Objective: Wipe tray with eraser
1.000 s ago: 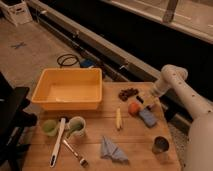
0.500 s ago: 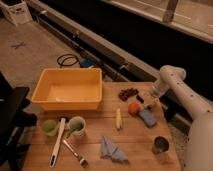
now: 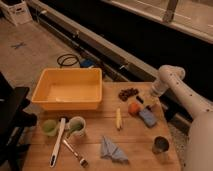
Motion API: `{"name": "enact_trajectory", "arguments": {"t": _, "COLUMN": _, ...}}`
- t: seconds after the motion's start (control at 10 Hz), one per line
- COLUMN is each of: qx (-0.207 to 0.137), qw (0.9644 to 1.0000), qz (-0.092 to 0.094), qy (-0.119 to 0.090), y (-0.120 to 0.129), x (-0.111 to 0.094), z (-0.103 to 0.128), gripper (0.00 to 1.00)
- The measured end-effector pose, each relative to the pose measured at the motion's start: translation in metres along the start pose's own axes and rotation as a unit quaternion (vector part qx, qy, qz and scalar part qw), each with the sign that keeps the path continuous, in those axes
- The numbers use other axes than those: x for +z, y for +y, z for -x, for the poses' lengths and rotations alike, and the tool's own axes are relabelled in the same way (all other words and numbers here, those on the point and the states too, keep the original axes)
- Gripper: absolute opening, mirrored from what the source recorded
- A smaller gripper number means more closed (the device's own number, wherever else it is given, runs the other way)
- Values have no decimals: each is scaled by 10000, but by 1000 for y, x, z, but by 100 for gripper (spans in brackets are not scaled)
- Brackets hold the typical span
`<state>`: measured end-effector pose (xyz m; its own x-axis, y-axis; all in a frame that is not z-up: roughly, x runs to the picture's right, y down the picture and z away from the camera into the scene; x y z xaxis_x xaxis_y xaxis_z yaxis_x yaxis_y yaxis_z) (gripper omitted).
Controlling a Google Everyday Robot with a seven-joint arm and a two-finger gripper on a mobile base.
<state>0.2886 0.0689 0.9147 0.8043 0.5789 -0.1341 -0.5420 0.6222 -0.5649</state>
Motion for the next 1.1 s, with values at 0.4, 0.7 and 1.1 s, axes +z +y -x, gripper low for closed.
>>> {"name": "enact_trajectory", "arguments": {"t": 0.4, "qx": 6, "qw": 9997, "qz": -201, "qy": -109, "y": -9, "x": -18, "z": 3, "gripper": 65}}
{"name": "enact_trajectory", "arguments": {"t": 0.7, "qx": 34, "qw": 9999, "qz": -126, "qy": -57, "y": -9, "x": -10, "z": 1, "gripper": 65}}
{"name": "enact_trajectory", "arguments": {"t": 1.1, "qx": 216, "qw": 9997, "qz": 27, "qy": 103, "y": -15, "x": 6, "z": -13, "gripper": 65}}
